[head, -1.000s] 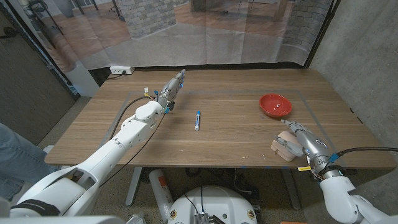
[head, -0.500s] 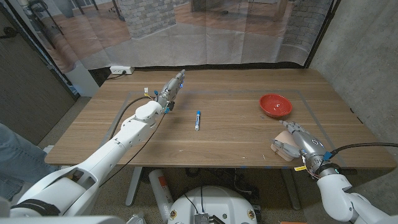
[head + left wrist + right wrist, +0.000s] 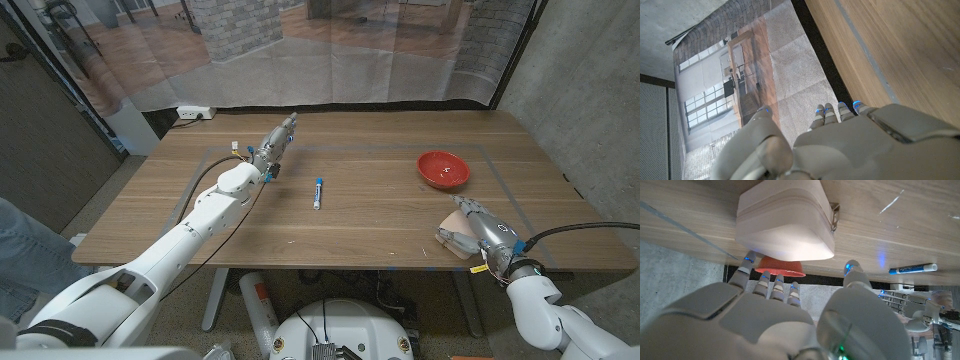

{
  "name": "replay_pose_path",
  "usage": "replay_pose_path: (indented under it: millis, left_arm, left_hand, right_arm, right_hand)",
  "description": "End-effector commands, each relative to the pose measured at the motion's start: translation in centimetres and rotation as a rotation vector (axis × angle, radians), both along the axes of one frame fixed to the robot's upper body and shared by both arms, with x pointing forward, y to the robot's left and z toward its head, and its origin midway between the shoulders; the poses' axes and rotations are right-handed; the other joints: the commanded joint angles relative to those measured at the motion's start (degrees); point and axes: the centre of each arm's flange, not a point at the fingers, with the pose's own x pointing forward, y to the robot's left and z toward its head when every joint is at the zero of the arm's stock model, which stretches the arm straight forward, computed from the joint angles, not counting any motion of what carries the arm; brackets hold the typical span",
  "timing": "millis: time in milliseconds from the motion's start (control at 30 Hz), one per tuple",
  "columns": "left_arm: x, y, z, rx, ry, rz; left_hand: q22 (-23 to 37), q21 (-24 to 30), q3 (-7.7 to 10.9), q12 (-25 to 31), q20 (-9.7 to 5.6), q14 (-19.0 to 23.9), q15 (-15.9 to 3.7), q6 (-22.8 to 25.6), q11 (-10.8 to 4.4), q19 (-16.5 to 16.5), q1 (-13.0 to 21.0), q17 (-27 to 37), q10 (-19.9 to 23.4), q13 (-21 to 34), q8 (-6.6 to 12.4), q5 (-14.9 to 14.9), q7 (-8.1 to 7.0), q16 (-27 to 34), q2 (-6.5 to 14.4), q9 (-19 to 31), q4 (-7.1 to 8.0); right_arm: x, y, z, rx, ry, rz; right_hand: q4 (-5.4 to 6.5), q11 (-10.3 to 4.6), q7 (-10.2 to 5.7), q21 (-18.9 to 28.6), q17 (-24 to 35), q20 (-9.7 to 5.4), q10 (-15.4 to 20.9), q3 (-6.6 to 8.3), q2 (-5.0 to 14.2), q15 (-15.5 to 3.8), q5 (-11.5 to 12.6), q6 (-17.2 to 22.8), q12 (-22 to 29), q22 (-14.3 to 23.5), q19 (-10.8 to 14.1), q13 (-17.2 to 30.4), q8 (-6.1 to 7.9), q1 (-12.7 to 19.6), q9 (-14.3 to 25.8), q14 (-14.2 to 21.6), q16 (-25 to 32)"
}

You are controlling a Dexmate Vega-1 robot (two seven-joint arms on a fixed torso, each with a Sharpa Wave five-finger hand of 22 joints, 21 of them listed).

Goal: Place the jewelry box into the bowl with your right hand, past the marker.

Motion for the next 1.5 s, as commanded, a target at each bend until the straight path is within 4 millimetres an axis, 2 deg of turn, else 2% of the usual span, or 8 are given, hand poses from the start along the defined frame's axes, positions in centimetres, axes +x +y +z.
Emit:
replay_pose_path:
  millis: [33,367,967,1067,1200,1267,1467,1500]
  left_arm:
    - [0.1,0.2,-0.1,-0.003,0.004,0.008]
    - [0.5,0.1,-0.5,-0.003,0.022,0.007]
    - [1.0,-0.2,-0.5,0.007,0.032,-0.003]
    - [1.1,-0.2,-0.7,0.009,0.038,-0.002]
    - [1.2,-0.1,-0.9,0.007,0.043,-0.001]
    - [1.3,-0.1,-1.0,0.005,0.044,0.0]
    - [1.4,0.0,-1.1,-0.001,0.047,-0.001]
    - [1.5,0.0,-1.2,-0.001,0.048,-0.002]
  left_hand:
    - [0.28,0.23,-0.39,-0.14,-0.45,-0.1,-0.3,0.39,-0.15,-0.54,0.11,0.27,0.12,0.12,-0.03,-0.12,0.2,0.02,0.56,0.09,0.01]
    - [0.28,0.22,-0.46,-0.14,-0.39,-0.04,-0.36,0.47,-0.12,-0.58,0.17,0.26,0.17,0.12,-0.06,-0.19,0.09,0.05,0.66,0.09,-0.01]
    - [0.28,0.18,-0.56,-0.1,0.11,0.13,-0.51,0.64,-0.24,-0.71,0.24,0.27,0.36,0.13,-0.08,-0.28,0.06,0.11,0.79,0.1,-0.03]
    - [0.29,0.18,-0.58,-0.1,0.16,0.12,-0.48,0.65,-0.35,-0.73,0.25,0.27,0.4,0.13,-0.09,-0.29,0.04,0.1,0.82,0.11,-0.03]
    - [0.29,0.18,-0.6,-0.1,0.23,0.11,-0.44,0.66,-0.34,-0.73,0.26,0.27,0.42,0.13,-0.1,-0.31,0.04,0.1,0.84,0.11,-0.03]
    - [0.29,0.18,-0.62,-0.09,0.27,0.09,-0.43,0.66,-0.17,-0.74,0.26,0.27,0.46,0.13,-0.1,-0.32,-0.01,0.09,0.85,0.11,-0.03]
    - [0.29,0.15,-0.66,-0.12,0.45,0.07,-0.4,0.71,-0.3,-0.81,0.27,0.27,0.4,0.13,-0.11,-0.35,0.0,0.08,0.89,0.11,-0.03]
    - [0.29,0.15,-0.66,-0.12,0.48,0.09,-0.4,0.7,-0.3,-0.82,0.28,0.27,0.4,0.13,-0.12,-0.36,-0.05,0.09,0.89,0.11,-0.03]
  right_arm:
    - [0.4,-0.7,-0.1,-0.009,0.065,-0.054]
    - [0.3,-1.0,-0.6,0.002,0.095,-0.077]
    - [1.0,-1.0,-1.2,0.028,0.141,-0.083]
    - [1.2,-1.0,-1.3,0.022,0.15,-0.088]
    - [1.5,-1.2,-1.3,0.016,0.154,-0.093]
    - [1.5,-1.2,-1.3,0.01,0.15,-0.093]
    - [1.6,-1.2,-1.1,0.005,0.13,-0.098]
    - [1.6,-1.2,-1.1,0.005,0.125,-0.096]
  right_hand:
    - [0.1,0.6,0.22,-0.25,0.17,0.31,-0.25,-0.34,-0.68,0.35,0.67,0.2,0.11,0.3,0.56,0.24,0.45,0.31,0.07,0.5,0.35]
    - [0.24,0.56,0.36,-0.33,0.18,0.3,0.31,-0.5,-0.83,0.08,1.05,0.66,0.6,0.35,1.37,0.25,0.87,0.39,0.07,1.37,0.66]
    - [0.52,0.03,0.33,0.48,0.25,0.05,2.64,-0.71,-0.76,-1.22,2.1,1.54,1.89,0.52,6.29,0.32,1.48,0.95,0.1,4.08,1.27]
    - [0.5,0.05,0.24,0.98,0.29,-0.1,3.12,-0.55,-0.46,-2.01,2.45,1.92,2.13,0.55,8.6,0.35,1.66,1.52,0.11,5.01,1.42]
    - [0.39,-0.49,0.14,2.41,0.47,-0.43,4.03,-0.18,0.03,-3.84,2.96,2.81,2.53,0.53,14.93,0.39,1.95,3.03,0.13,7.08,1.65]
    - [0.3,-0.58,0.05,2.97,0.56,-1.44,4.8,0.01,0.16,-4.66,3.05,3.13,2.82,0.49,17.55,0.41,2.0,3.77,0.13,8.28,1.85]
    - [0.19,-1.7,-0.34,3.28,0.72,-3.44,8.09,0.48,0.6,-6.12,3.13,5.07,4.03,0.47,20.44,0.46,2.57,5.22,0.14,11.34,2.48]
    - [0.16,-1.86,-0.4,3.38,0.77,-4.22,8.71,0.67,0.83,-6.71,3.15,5.36,4.25,0.48,21.2,0.47,2.6,5.68,0.13,12.1,2.63]
